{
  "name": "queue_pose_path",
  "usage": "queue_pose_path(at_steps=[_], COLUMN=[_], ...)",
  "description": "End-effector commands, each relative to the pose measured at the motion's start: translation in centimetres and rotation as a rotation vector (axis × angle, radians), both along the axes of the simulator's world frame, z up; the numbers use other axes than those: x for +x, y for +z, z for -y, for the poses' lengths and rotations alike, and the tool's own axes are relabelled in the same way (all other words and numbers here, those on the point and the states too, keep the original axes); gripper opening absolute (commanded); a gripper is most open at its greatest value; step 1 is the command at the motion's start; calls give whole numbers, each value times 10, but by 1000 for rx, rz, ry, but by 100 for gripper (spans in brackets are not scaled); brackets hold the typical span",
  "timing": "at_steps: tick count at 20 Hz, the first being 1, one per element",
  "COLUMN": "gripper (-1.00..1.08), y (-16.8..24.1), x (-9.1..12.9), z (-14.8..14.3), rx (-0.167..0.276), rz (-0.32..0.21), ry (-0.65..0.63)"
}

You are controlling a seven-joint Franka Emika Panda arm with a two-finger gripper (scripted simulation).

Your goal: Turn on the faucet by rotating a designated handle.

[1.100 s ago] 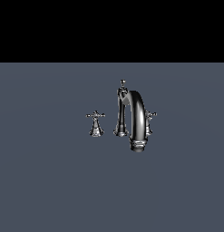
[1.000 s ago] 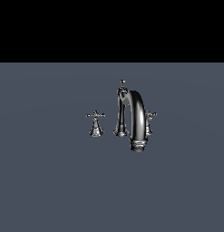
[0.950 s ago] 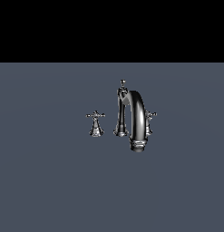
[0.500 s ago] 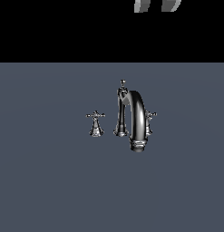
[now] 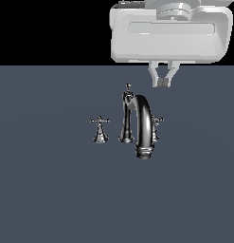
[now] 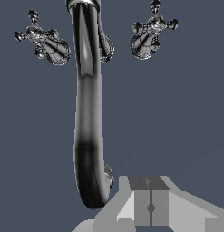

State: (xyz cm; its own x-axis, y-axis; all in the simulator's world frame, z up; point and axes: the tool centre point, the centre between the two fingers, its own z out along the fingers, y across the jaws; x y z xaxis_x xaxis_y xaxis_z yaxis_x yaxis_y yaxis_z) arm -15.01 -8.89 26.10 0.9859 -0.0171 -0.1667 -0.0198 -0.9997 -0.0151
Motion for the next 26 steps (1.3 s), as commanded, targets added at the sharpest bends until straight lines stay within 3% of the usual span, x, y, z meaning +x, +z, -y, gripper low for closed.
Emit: queue_pose_path(at_steps=[1, 2, 3, 4, 5, 6, 7, 8, 9, 10, 11, 12, 13, 14, 15, 16, 17, 18, 19, 20, 21, 22, 23, 24, 25, 26], gripper=[-40, -9, -5, -32, -30, -20, -9, 64, 20, 20, -17, 14, 42, 65, -15, 51, 26, 26, -69, -58, 17, 88, 88, 69, 54, 54], y=[-13, -19, -26, -36, -51, -55, -84, -82, -96, -96, -108, -109, -159, -142, -152, -171, -189, -173, -158, -155, -154, -160, -151, -151, -153, -162], x=[27, 48, 56, 60, 57, 83, 65, 79, 73, 72, 79, 110, 72, 109, 134, 124, 171, 145, 118, 116, 117, 156, 116, 117, 114, 138], z=[38, 14, 23, 52, 69, 46, 48, 78, 108, 110, 111, 87, 56, 82, 54, 65, 95, 135, 197, 210, 222, 194, 239, 247, 259, 201], rx=[-2, -31, -28, -74, -66, -40, -39, -71, -86, -87, -72, -57, -51, -55, -28, -75, -86, -97, -179, -206, -232, -214, -195, -188, -181, -174], rz=[53, 69, 81, 87, 84, 123, 68, 108, 110, 110, 125, 168, 69, 160, 182, 171, 201, 231, 259, 268, 287, 307, 326, 347, 340, 333], ry=[-48, 15, -20, -90, -144, -191, -203, -256, -355, -360, -422, -406, -399, -418, -445, -494, -589, -683, -686, -617, -650, -747, -844, -917, -817, -717])
